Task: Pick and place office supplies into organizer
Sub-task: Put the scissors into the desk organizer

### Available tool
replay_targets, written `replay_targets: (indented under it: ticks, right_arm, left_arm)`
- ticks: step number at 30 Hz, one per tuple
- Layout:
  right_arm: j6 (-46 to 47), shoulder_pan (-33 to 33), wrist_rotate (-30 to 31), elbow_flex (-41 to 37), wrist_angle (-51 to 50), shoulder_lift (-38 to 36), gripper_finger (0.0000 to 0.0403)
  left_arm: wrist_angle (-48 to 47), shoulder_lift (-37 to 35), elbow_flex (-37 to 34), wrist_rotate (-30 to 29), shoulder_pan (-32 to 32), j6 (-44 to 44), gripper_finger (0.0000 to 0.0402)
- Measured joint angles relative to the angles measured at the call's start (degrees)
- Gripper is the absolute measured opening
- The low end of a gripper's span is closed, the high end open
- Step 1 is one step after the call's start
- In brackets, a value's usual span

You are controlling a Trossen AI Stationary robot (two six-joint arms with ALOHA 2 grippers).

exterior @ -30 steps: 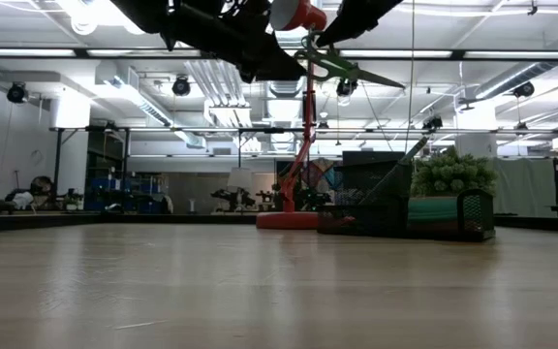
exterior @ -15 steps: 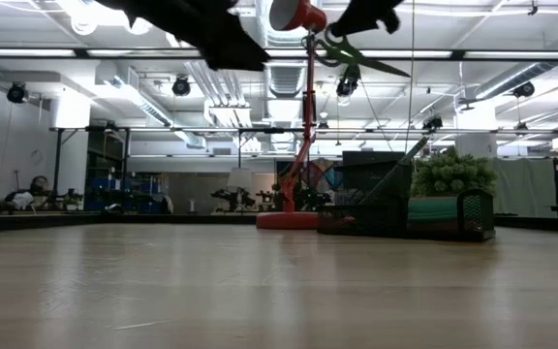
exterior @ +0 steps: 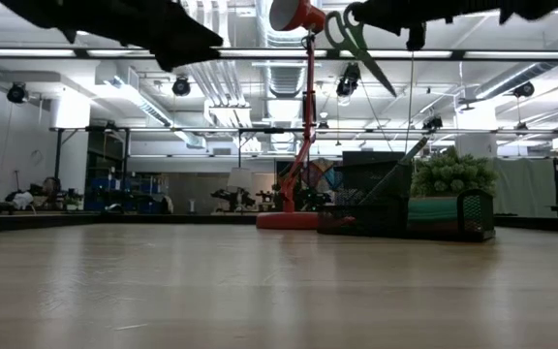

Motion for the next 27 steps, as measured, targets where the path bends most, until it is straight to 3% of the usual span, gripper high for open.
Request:
replay_targets:
  ticks: [7,12,22,27]
  right_arm:
    - [-4.0,3.1,0.6,-14.2,27.3,4.9,0.0026]
    - [-6.9,3.5,0.1,-19.2,42.8,11.8,0.0026]
    - [-10.9,3.5,0.0,-21.2,62.1,28.5,0.0026]
    - [-10.7,2.9,0.5,-21.4,63.5,33.1,0.0026]
  left_arm:
    - [4.4,-4.4,-5.1,0.0,0.0,0.0,0.0254]
    - [4.5,-4.0,-5.4,0.0,0.0,0.0,0.0254]
    - [4.4,0.6,-5.4,0.1,0.0,0.1,0.0254]
    - [4.4,2.3,-5.4,0.1,0.0,0.1,0.0254]
